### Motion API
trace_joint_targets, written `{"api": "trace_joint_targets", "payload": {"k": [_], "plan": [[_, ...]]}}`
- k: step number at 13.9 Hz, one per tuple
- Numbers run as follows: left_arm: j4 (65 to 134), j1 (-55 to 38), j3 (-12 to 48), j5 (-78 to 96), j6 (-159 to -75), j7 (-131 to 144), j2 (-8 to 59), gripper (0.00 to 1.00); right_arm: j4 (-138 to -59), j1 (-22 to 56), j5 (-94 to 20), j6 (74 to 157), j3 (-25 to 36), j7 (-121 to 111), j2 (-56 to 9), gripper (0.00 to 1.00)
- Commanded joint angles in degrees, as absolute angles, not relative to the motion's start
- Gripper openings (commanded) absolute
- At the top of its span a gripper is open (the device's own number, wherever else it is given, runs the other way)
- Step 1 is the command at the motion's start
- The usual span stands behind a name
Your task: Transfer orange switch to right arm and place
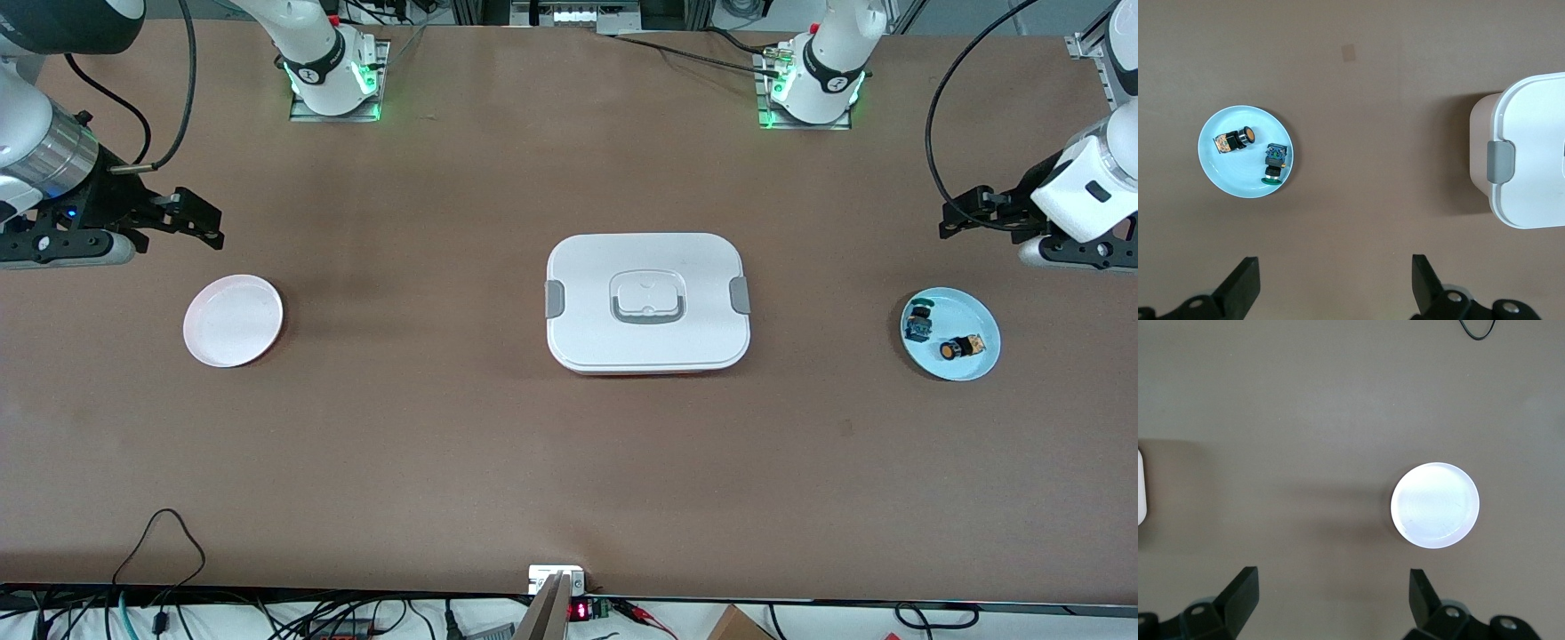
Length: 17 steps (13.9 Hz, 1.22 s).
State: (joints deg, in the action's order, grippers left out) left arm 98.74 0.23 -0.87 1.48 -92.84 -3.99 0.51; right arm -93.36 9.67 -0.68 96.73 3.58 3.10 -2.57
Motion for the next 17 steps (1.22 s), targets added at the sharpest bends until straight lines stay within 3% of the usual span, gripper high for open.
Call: {"api": "trace_joint_targets", "payload": {"k": [1,17], "plan": [[96.1,0.4,-0.7,1.1,-90.9,-4.0,1.9,1.00,-92.6,9.8,-0.8,95.8,3.5,4.1,-2.5,1.00],[95.8,0.6,-1.2,1.2,-87.8,-4.2,2.2,1.00,-92.6,9.8,-0.8,95.8,3.5,4.1,-2.5,1.00]]}}
